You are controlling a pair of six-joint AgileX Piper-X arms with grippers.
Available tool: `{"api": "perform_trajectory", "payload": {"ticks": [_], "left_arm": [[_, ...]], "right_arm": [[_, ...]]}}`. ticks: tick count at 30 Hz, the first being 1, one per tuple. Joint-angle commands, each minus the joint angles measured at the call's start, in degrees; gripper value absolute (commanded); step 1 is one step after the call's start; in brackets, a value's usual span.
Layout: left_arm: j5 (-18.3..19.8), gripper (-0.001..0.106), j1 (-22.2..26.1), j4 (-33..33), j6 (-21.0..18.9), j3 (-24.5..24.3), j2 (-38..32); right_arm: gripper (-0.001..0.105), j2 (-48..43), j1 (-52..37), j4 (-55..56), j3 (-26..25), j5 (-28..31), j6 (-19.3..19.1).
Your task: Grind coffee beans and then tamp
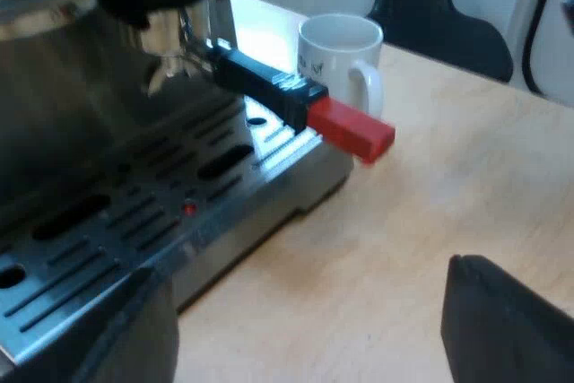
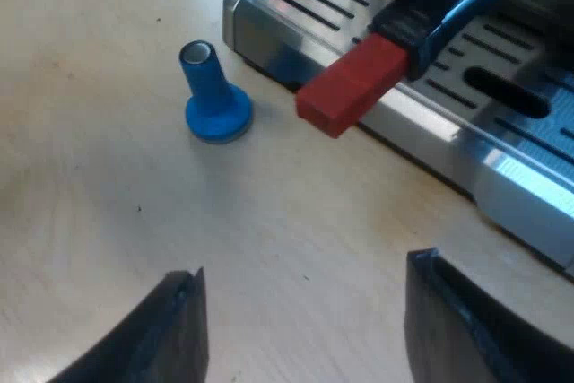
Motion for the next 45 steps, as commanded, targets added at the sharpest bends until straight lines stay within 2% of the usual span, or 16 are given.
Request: {"api": "perform_trajectory", "payload": {"ticks": [1,6,11,18,22,27,30,37,45], "left_arm": [[0.65,0.064,-0.25,-2.18,-0.34,0.31,0.05],[1.46,0.064,-0.25,-3.46,-0.34,0.59,0.05],[1.44,0.064,-0.25,-3.46,-0.34,0.59,0.05],[1.44,0.064,-0.25,-3.46,-0.34,0.59,0.05],[1.44,0.064,-0.25,-3.46,-0.34,0.59,0.05],[1.44,0.064,-0.25,-3.46,-0.34,0.59,0.05],[1.44,0.064,-0.25,-3.46,-0.34,0.59,0.05],[1.44,0.064,-0.25,-3.46,-0.34,0.59,0.05],[1.44,0.064,-0.25,-3.46,-0.34,0.59,0.05]], "right_arm": [[0.051,2.32,3.57,-5.04,1.47,3.26,1.8],[0.051,7.15,9.01,-12.99,3.79,8.72,3.69],[0.051,11.88,13.76,-19.16,4.62,18.64,6.2],[0.051,16.75,15.29,-22.97,4.62,22.86,9.8],[0.04,19.82,15.29,-24.59,4.62,26.28,13.25],[0.028,23.61,15.29,-29.53,4.62,26.71,13.28],[0.028,26.13,15.29,-32.54,4.62,28.51,13.28],[0.028,29.94,15.29,-38.16,4.62,36.67,14.97],[0.028,31.36,15.29,-39.28,4.62,42.13,14.97]]}}
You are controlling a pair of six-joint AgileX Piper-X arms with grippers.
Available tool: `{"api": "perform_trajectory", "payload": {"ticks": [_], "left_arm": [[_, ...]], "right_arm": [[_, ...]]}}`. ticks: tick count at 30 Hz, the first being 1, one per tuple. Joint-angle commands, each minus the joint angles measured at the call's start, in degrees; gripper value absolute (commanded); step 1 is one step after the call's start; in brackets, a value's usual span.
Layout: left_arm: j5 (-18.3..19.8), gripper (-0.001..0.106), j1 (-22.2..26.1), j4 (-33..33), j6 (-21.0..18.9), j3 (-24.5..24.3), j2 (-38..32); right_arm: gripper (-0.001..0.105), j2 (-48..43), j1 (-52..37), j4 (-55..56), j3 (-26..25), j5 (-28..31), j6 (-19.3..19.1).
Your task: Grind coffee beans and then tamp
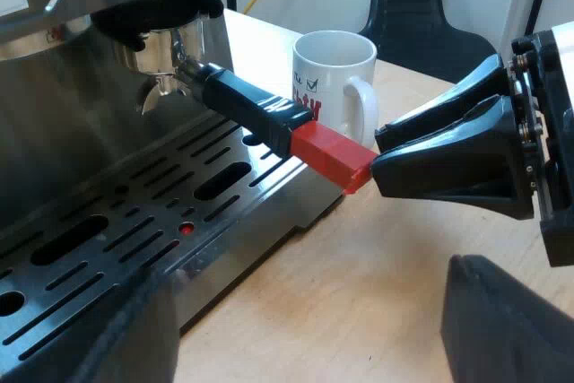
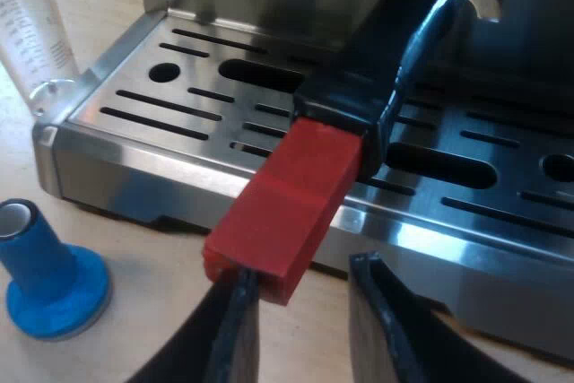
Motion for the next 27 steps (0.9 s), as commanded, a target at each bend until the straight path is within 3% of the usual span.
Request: {"api": "perform_trajectory", "payload": {"ticks": [1,10,27], "left_arm": [[0.75,0.064,-0.25,-0.75,-0.34,-0.03,0.05],[0.75,0.064,-0.25,-0.75,-0.34,-0.03,0.05],[0.75,0.064,-0.25,-0.75,-0.34,-0.03,0.05]], "right_arm": [[0.028,0.1,-0.3,-0.85,-0.12,4.61,0.13],[0.028,0.1,-0.3,-0.75,-0.12,15.21,0.13],[0.032,-0.14,1.29,2.9,-0.12,11.95,0.03]]}}
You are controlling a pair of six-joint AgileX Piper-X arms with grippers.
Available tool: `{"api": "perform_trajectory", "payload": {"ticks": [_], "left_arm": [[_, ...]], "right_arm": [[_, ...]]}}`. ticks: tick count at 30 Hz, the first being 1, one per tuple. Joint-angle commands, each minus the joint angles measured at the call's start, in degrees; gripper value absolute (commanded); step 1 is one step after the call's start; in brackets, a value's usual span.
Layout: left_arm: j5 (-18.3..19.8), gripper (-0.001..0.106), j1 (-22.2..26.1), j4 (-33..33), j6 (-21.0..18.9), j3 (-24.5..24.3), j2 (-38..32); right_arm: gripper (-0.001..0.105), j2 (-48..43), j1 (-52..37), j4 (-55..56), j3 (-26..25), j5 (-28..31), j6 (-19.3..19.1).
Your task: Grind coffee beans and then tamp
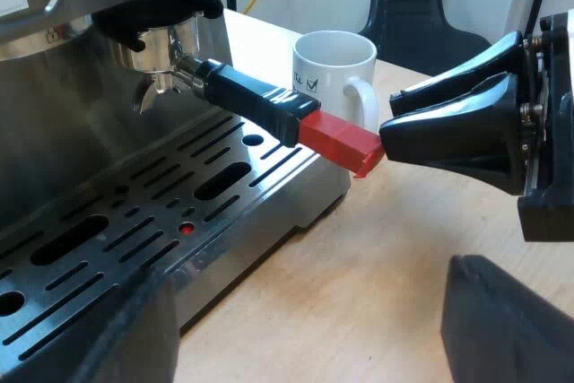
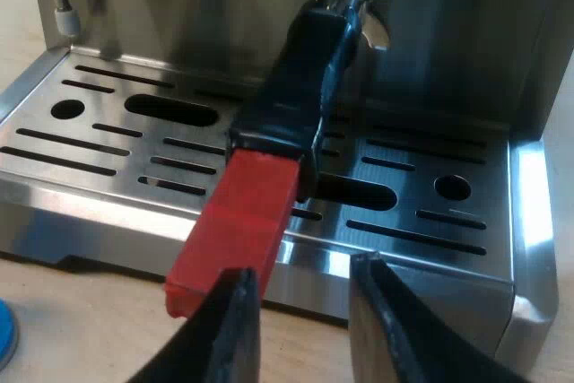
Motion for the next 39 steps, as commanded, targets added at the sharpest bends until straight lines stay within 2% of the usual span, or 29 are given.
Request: {"api": "perform_trajectory", "payload": {"ticks": [1,5,8,15,18,23,24,28,31,39], "left_arm": [[0.75,0.064,-0.25,-0.75,-0.34,-0.03,0.05],[0.75,0.064,-0.25,-0.75,-0.34,-0.03,0.05],[0.75,0.064,-0.25,-0.75,-0.34,-0.03,0.05],[0.75,0.064,-0.25,-0.75,-0.34,-0.03,0.05],[0.75,0.064,-0.25,-0.75,-0.34,-0.03,0.05],[0.75,0.064,-0.25,-0.75,-0.34,-0.03,0.05],[0.75,0.064,-0.25,-0.75,-0.34,-0.03,0.05],[1.19,0.064,-0.25,-0.75,-0.34,-0.03,0.05],[2.58,0.064,-0.25,-0.75,-0.34,-0.03,0.05],[2.87,0.064,-0.25,0.24,-0.34,-0.03,-0.38]], "right_arm": [[0.036,-0.33,0.85,3.76,-0.24,2.19,-0.12],[0.053,-0.74,3.27,9.01,-0.24,5.38,-0.12],[0.059,-1.41,5.05,11.4,-0.24,7.17,-0.12],[0.059,-5.72,8.44,12.28,-0.24,6.69,-0.12],[0.059,-8.6,8.71,12.28,-0.24,4.56,-0.01],[0.059,-10.96,8.71,20.05,-4.69,2.84,0.42],[0.059,-10.96,8.71,21.47,-5.51,2.73,0.78],[0.059,-10.95,8.6,29.8,-10.78,-0.29,7.32],[0.059,-10.95,8.6,34.2,-13.47,-2.34,10.22],[0.059,-10.95,8.6,39.97,-18.07,-4.65,12.85]]}}
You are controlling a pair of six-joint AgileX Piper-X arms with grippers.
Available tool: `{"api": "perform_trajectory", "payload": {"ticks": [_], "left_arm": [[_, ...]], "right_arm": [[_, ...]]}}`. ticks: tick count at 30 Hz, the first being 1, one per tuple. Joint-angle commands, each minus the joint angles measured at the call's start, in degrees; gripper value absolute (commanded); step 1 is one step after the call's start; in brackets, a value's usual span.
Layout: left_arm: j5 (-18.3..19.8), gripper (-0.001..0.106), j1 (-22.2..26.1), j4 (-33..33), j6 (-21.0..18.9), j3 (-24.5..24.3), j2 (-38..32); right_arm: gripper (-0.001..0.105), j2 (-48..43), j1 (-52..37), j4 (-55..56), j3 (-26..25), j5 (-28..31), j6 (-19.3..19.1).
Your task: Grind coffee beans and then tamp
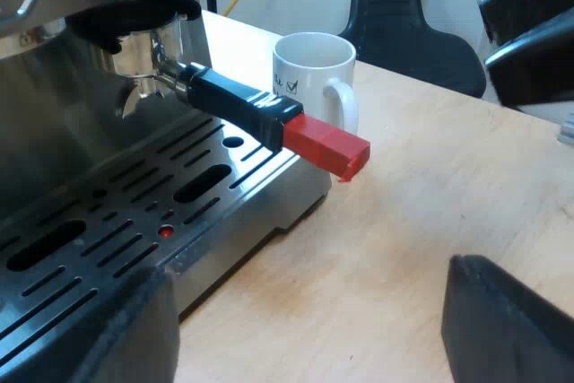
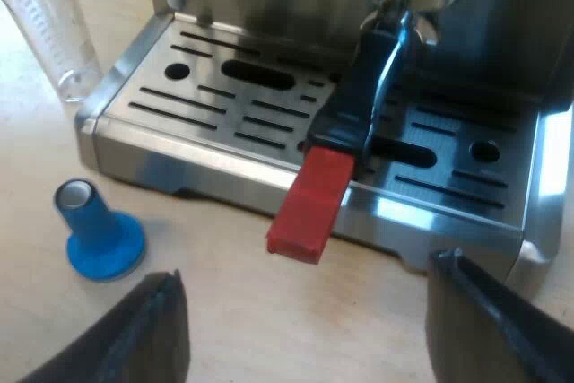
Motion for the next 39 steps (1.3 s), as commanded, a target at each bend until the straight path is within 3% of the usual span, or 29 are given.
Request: {"api": "perform_trajectory", "payload": {"ticks": [1,7,14,24,28,32,39], "left_arm": [[0.81,0.064,-0.25,0.39,-0.34,-0.03,-0.77],[0.81,0.064,-0.25,0.83,-0.34,-0.03,-3.69],[0.81,0.064,-0.25,7.78,-0.34,-0.03,-4.54],[-0.68,0.064,-0.25,7.13,-0.2,1.99,-4.54],[-0.57,0.064,-0.25,3.19,-0.2,4.53,-4.54],[-0.46,0.064,-0.25,1.75,-0.2,4.84,-4.54],[-0.45,0.064,-0.25,1.75,-0.2,4.84,-4.54]], "right_arm": [[0.059,-0.4,-0.01,2.74,-2.13,-0.76,1.43],[0.059,-0.4,-0.11,4.49,-4.01,-2.67,1.49],[0.059,2.48,-0.11,4.49,-5.43,-3.82,1.49],[0.059,10.6,-10.76,4.49,-11.32,-15.24,4.84],[0.059,13.46,-14.89,4.49,-12.45,-19.41,5.14],[0.059,15.6,-17.77,4.49,-12.44,-23.31,9.31],[0.059,18.3,-19.36,4.49,-12.44,-23.63,9.4]]}}
